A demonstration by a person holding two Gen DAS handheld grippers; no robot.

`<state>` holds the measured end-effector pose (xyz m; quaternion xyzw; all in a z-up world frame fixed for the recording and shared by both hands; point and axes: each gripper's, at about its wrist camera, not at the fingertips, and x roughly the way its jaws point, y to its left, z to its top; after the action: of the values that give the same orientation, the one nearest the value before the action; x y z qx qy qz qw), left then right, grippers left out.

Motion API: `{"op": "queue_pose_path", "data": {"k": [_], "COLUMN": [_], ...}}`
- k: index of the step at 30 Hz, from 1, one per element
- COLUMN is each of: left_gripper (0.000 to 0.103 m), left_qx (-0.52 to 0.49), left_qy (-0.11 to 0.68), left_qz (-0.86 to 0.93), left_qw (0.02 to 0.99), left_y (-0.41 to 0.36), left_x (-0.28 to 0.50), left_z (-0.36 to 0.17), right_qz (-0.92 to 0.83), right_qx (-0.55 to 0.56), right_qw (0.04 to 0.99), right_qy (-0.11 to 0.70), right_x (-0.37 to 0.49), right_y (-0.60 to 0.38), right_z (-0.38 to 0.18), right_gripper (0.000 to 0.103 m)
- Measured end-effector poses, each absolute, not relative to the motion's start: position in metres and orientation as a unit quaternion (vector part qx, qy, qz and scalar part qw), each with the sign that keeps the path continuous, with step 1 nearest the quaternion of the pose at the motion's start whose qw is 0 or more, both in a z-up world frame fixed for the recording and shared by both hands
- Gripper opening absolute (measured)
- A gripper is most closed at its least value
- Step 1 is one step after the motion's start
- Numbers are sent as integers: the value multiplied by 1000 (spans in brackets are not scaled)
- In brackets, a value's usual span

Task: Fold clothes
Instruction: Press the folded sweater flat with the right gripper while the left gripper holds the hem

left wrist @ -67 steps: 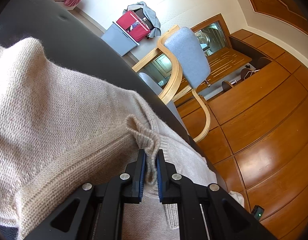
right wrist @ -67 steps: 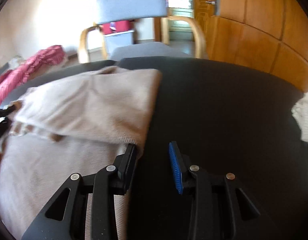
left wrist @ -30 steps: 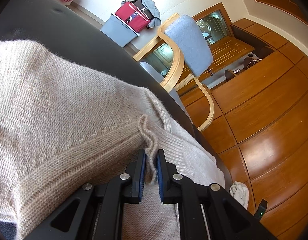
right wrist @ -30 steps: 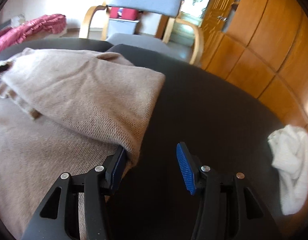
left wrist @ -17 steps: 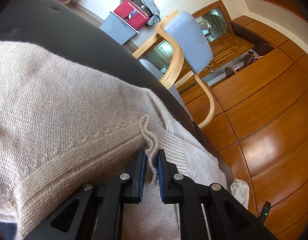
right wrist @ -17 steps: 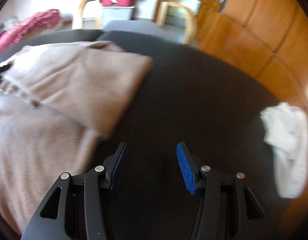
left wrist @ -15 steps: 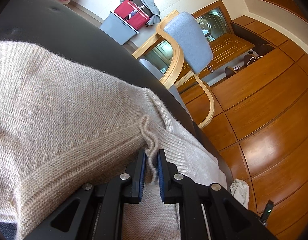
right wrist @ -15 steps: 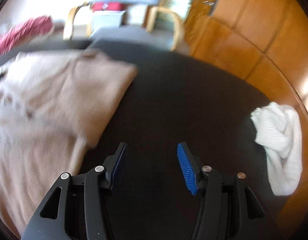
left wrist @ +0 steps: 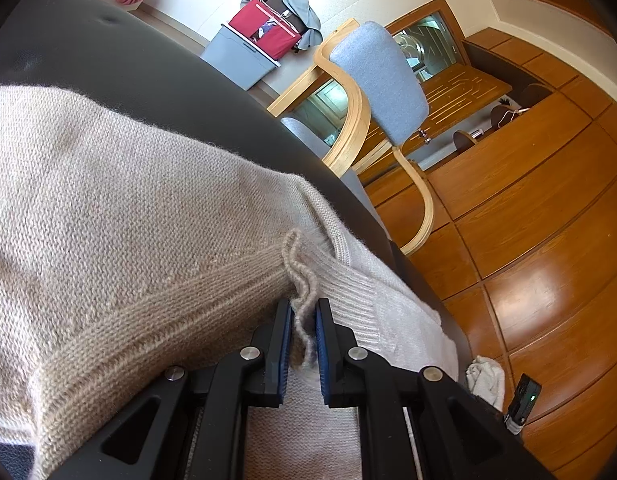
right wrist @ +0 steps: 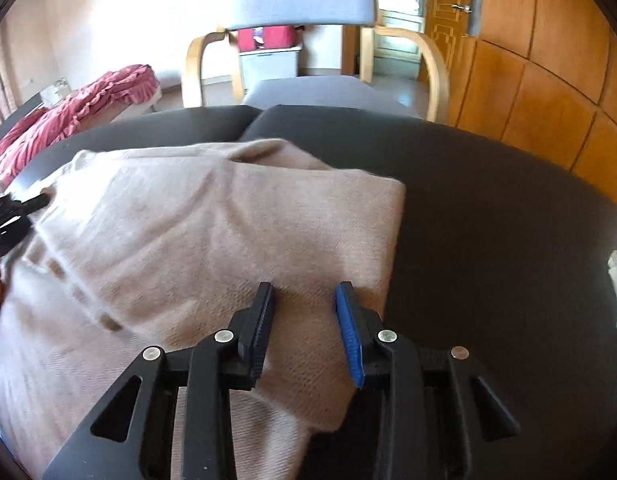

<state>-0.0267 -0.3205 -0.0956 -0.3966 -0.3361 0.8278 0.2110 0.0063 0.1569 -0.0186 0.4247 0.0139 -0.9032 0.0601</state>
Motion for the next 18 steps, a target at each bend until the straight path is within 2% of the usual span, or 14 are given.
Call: {"op": "queue_pose_path", "data": {"k": [5, 10, 15, 17, 18], "left_gripper": [10, 10, 10, 10, 10], "left_qx": [-399, -388, -382, -384, -385], "left_qy": [-323, -353, -352, -346, -343], "left_qz": [834, 833, 840, 842, 842], "left_qw": [200, 175, 157, 157, 157], "left_y": [-311, -303, -280, -275, -273], "left_x": [-31, -43, -63, -67, -69], "left_z": [-91, -91, -89, -87, -87], "right_qz": [-905, -905, -903, -903, -902], "right_qx": [421, 418, 418, 417, 421], "right_qw": [50, 46, 47, 44, 44], "right_qy": [34, 63, 84, 89, 92], "right_x": [-6, -28, -64, -83, -91], "right_y": [166, 172, 179, 186, 189], "right_z": [-22, -25, -28, -29, -28], "right_gripper": [34, 35, 35, 39, 45]}}
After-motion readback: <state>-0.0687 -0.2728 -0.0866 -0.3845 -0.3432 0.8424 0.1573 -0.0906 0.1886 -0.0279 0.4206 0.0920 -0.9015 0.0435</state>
